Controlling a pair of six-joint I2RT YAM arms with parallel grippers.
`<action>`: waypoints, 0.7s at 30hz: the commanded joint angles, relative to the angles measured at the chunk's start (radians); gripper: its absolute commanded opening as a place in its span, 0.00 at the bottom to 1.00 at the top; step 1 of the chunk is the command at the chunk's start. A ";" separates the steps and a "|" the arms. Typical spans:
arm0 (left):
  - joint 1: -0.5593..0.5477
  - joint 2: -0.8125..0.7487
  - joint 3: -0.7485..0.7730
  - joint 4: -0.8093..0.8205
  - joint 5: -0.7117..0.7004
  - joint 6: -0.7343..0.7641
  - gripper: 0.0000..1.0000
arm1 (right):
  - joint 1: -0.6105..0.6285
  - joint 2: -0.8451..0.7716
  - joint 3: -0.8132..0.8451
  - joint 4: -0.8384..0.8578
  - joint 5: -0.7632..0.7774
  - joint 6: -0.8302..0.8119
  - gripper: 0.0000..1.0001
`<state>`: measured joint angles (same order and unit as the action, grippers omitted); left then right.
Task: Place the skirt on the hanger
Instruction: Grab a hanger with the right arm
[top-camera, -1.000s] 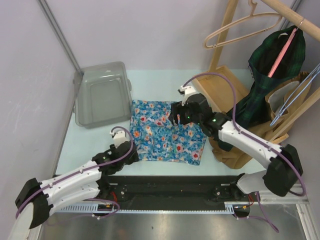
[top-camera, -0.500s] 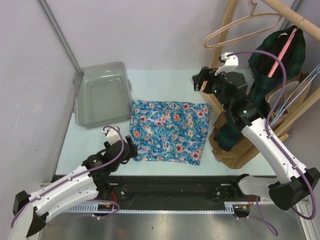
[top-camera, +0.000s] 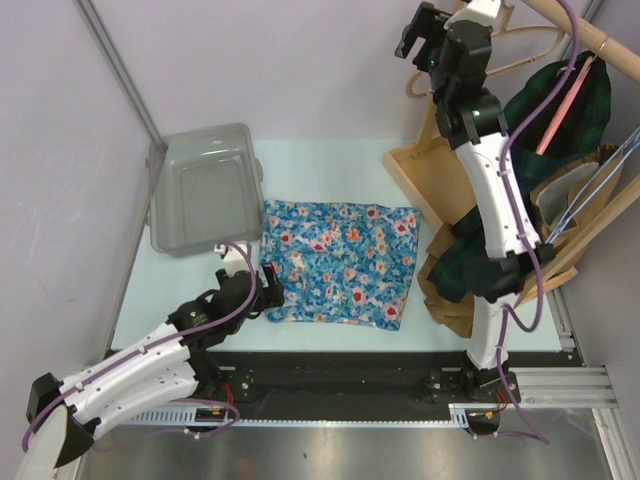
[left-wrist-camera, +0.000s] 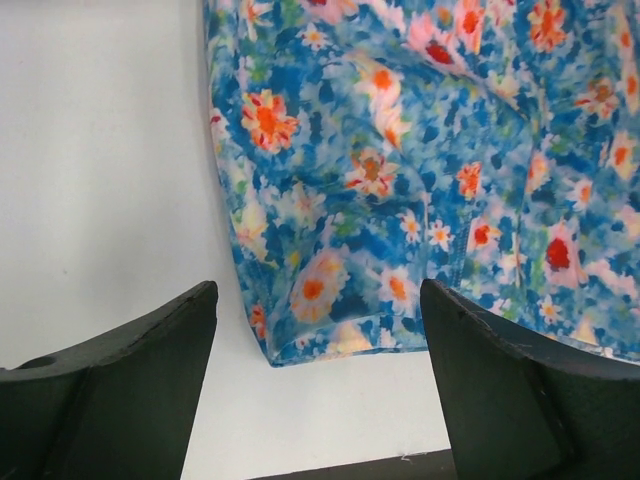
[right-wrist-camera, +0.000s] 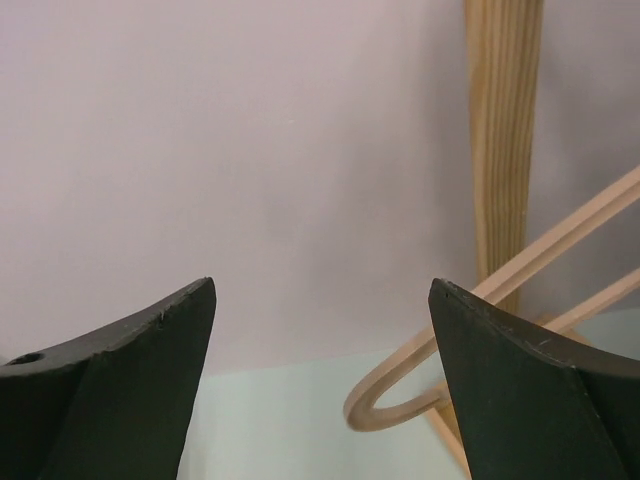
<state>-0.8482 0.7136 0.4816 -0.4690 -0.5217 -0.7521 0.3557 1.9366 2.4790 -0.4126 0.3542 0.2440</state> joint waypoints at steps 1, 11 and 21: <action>-0.002 0.006 0.051 0.070 0.014 0.051 0.86 | -0.009 0.102 0.144 -0.167 0.172 0.034 0.93; -0.002 0.061 0.068 0.107 0.026 0.086 0.88 | -0.041 0.105 0.024 -0.091 0.330 -0.011 0.88; -0.002 0.129 0.084 0.156 0.045 0.112 0.88 | -0.087 0.078 -0.031 -0.084 0.327 0.018 0.82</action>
<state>-0.8482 0.8371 0.5102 -0.3660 -0.4892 -0.6701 0.3008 2.0533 2.4489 -0.5190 0.6659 0.2344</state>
